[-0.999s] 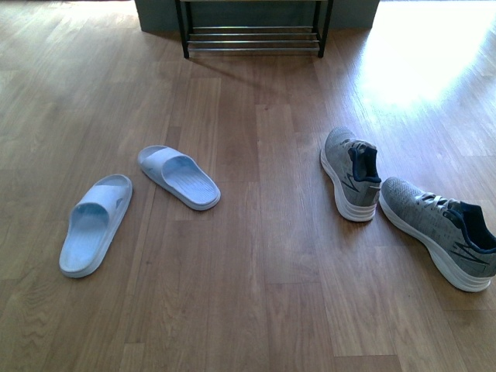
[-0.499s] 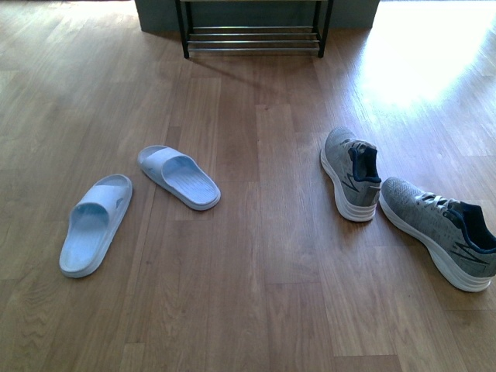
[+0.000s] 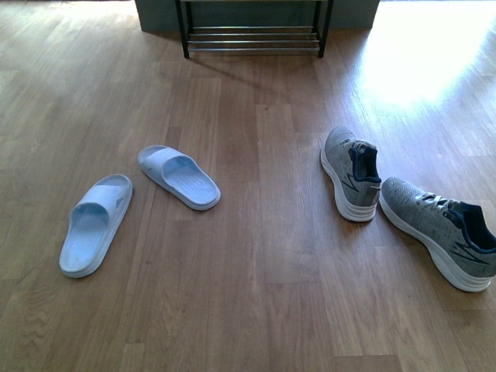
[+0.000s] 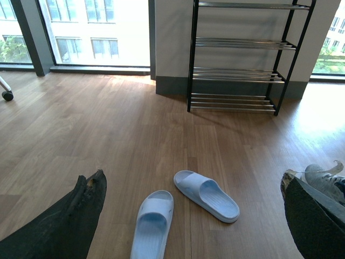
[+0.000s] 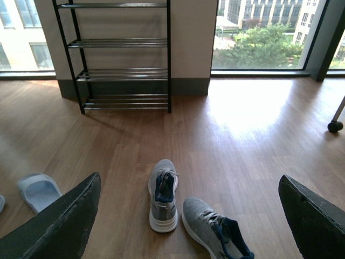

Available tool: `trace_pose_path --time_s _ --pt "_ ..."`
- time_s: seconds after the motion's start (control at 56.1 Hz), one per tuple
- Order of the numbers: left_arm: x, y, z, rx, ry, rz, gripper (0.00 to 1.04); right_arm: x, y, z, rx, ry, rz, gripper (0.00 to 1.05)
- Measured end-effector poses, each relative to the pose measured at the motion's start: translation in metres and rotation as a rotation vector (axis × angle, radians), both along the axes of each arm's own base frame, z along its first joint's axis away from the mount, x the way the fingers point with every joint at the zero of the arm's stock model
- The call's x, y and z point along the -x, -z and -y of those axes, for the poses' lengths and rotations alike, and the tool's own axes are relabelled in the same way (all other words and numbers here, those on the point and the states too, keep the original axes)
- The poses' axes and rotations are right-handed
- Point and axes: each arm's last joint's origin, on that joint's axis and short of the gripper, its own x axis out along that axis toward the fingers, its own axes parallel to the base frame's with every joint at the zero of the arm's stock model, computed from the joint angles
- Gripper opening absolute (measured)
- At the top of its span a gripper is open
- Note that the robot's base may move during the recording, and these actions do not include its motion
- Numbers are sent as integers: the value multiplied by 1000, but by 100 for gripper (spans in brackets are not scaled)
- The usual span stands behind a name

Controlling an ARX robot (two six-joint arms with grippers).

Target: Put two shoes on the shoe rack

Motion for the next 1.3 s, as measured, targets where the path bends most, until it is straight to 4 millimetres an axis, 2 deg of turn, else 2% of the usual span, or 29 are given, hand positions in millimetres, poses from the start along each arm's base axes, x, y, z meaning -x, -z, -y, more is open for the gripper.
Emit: trace_pose_path --time_s 1.302 --pt "0 0 0 0 0 0 95 0 0 0 0 -2 0 96"
